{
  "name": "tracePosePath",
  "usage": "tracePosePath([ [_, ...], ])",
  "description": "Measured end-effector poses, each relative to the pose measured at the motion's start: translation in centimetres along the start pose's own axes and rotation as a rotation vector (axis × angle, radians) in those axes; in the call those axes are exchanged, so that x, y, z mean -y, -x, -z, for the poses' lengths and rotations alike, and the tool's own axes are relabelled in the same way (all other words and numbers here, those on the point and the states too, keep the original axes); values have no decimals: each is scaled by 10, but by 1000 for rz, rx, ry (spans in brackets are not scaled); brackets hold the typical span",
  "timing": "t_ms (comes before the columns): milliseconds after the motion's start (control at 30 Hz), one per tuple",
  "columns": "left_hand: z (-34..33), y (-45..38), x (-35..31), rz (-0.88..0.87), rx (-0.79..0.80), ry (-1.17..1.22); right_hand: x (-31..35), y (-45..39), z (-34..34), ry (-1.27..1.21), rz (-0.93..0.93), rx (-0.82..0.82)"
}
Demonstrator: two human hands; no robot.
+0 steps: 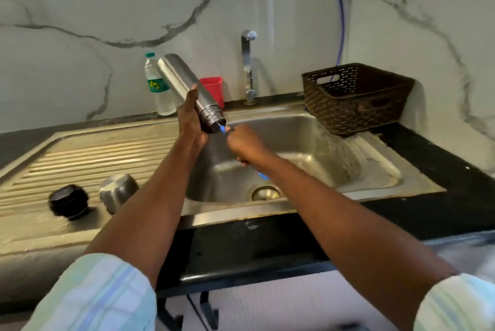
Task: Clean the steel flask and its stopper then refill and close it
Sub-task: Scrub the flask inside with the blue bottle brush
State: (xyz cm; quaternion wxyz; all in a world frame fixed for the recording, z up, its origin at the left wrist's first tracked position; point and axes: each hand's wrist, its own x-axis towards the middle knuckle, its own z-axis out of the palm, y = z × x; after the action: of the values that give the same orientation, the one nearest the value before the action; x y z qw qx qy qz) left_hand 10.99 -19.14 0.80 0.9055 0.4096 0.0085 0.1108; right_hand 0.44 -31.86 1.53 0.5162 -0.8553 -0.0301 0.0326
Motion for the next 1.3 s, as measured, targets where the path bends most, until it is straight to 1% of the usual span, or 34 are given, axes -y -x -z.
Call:
tracePosePath([
  [33, -8, -3, 7, -13, -21, 36, -2, -1, 2, 288, 79, -171],
  [67, -16, -4, 13, -4, -70, 63, -3, 1, 2, 479, 141, -316],
  [133, -28, -15, 28, 42, -116, 118, -10, 3, 5, 635, 217, -491],
  [167, -32, -25, 37, 54, -93, 132, -14, 0, 11, 670, 209, -508],
  [200, -37, -26, 44, 57, -73, 131, -16, -3, 16, 632, 173, -496],
  [233, -41, -20, 46, 53, -71, 103, -18, -7, 21, 487, 120, -440],
  [267, -45, -10, 47, 52, -81, 59, -19, -14, 25, 190, 28, -330],
  [300, -46, -4, 47, 63, -59, 34, -18, -18, 27, -207, -108, -131],
  [333, -46, -3, 48, 100, -2, 59, -17, -21, 27, -598, -219, 97],
  [367, -44, -6, 49, 150, 76, 112, -17, -23, 27, -922, -293, 240],
  [400, -43, -7, 47, 173, 116, 140, -18, -28, 26, -1058, -318, 291],
  [433, -44, -6, 43, 173, 133, 159, -15, -28, 25, -1022, -310, 273],
  [467, -43, -5, 39, 154, 129, 165, -12, -24, 20, -794, -242, 190],
  [500, -42, -6, 36, 138, 127, 167, -10, -20, 14, -415, -146, 45],
  [533, -41, -5, 37, 138, 104, 161, -12, -16, 9, 16, -39, -138],
  [567, -39, -4, 38, 146, 87, 153, -15, -10, 4, 332, 51, -280],
  [600, -38, -2, 40, 154, 72, 144, -16, -5, -1, 491, 113, -357],
  [633, -37, -1, 41, 159, 69, 140, -17, -4, -5, 545, 140, -405],
  [667, -35, -1, 42, 159, 63, 143, -16, -6, -6, 534, 138, -423],
  [700, -32, -3, 41, 158, 64, 158, -14, -9, -4, 437, 112, -400],
  [733, -28, -7, 39, 155, 57, 157, -13, -16, -1, 197, 55, -310],
  [800, -22, -7, 38, 158, 71, 136, -11, -24, 4, -536, -183, 85],
  [833, -21, -5, 39, 172, 94, 135, -14, -27, 9, -834, -265, 224],
  [867, -21, -3, 39, 179, 99, 136, -19, -31, 13, -969, -282, 284],
  [900, -22, -2, 40, 180, 105, 146, -22, -34, 14, -946, -268, 270],
  [933, -23, -1, 40, 175, 98, 154, -23, -32, 13, -777, -223, 183],
  [967, -23, -3, 42, 169, 97, 167, -22, -28, 10, -493, -148, 51],
  [1033, -22, -4, 43, 167, 69, 171, -23, -22, 0, 183, 40, -256],
  [1067, -21, -3, 44, 159, 49, 167, -20, -17, -6, 414, 113, -340],
  [1100, -21, -2, 45, 154, 43, 160, -18, -13, -10, 520, 152, -397],
  [1133, -21, -1, 46, 152, 40, 152, -15, -9, -12, 548, 161, -432],
  [1233, -27, 4, 45, 142, 47, 171, -12, -6, -6, 573, 153, -493],
  [1267, -28, 3, 44, 137, 48, 177, -9, -6, -4, 565, 137, -490],
  [1300, -27, 2, 44, 129, 57, 179, -5, -5, -2, 499, 116, -454],
])
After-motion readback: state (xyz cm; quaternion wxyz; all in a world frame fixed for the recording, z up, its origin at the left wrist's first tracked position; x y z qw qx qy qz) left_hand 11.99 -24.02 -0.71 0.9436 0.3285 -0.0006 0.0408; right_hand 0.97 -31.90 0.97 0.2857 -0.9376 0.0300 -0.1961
